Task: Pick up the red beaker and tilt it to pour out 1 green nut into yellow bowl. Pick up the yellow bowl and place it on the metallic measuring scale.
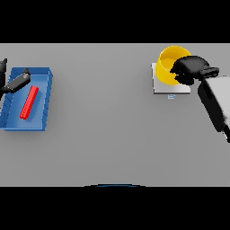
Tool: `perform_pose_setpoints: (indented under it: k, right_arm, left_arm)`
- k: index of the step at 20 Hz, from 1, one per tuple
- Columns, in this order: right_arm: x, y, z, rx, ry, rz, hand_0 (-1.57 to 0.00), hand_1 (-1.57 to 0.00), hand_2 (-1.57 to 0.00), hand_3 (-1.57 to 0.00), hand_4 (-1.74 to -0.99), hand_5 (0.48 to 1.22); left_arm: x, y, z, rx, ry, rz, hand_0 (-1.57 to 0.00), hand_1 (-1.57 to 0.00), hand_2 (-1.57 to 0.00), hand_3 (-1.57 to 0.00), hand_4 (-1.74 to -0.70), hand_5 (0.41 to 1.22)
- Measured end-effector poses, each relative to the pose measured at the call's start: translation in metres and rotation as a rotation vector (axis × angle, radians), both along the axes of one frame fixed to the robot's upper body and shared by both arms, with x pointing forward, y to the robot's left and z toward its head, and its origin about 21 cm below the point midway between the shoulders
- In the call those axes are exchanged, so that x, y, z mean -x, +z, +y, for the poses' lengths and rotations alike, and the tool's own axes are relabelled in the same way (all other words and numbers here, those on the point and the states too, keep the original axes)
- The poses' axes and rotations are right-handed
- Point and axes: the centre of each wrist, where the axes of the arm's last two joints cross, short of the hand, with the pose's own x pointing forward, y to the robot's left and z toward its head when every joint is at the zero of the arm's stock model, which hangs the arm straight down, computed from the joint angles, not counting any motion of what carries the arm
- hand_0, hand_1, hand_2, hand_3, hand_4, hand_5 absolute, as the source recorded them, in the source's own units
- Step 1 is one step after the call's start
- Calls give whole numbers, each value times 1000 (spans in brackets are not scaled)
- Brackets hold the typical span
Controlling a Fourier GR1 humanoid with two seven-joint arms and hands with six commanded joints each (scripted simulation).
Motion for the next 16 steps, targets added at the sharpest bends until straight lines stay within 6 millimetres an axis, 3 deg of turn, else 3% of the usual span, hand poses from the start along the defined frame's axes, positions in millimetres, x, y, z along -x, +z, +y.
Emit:
perform_pose_setpoints:
  k: [4,6,7,8,9,11,13,16]
  right_arm:
    - [-3,-8,-1,-9,-19,15,-1548,-1420,-1568,-1481,-1721,1221]
    - [-4,-13,-1,-19,-18,28,-1536,-1411,-1569,-1165,-1728,1221]
    - [-5,-12,0,-17,-32,41,-1543,-1443,-1496,-1022,-1659,1221]
    - [-6,-11,-2,-26,-36,54,-1525,-1350,-1348,-907,-1596,1134]
    - [-6,-13,-1,-28,-57,63,-1219,-1083,-1132,-824,-1548,1053]
    - [-6,-12,-6,-37,-50,75,-780,-692,-810,-711,-1470,928]
    - [-7,-12,-5,-31,-49,78,-499,-443,-597,-635,-1425,851]
    - [-8,-14,-8,-32,-38,93,-255,-226,-390,-541,-1385,780]
  left_arm:
    - [-4,4,1,11,9,-7,1,1,1,1,-806,734]
    - [-4,4,2,10,3,-6,1,1,1,1,-811,740]
    - [-6,4,-2,13,2,-5,1,1,1,1,-813,745]
    - [-7,2,-4,12,-5,-5,1,1,1,1,-812,745]
    - [-8,2,-2,11,-6,-2,1,1,1,1,-812,744]
    - [-6,-3,-3,12,3,12,1,1,1,1,-812,745]
    - [-7,-3,-2,9,6,10,1,1,1,1,-805,740]
    - [-11,2,-3,8,-1,3,1,1,1,1,-810,739]
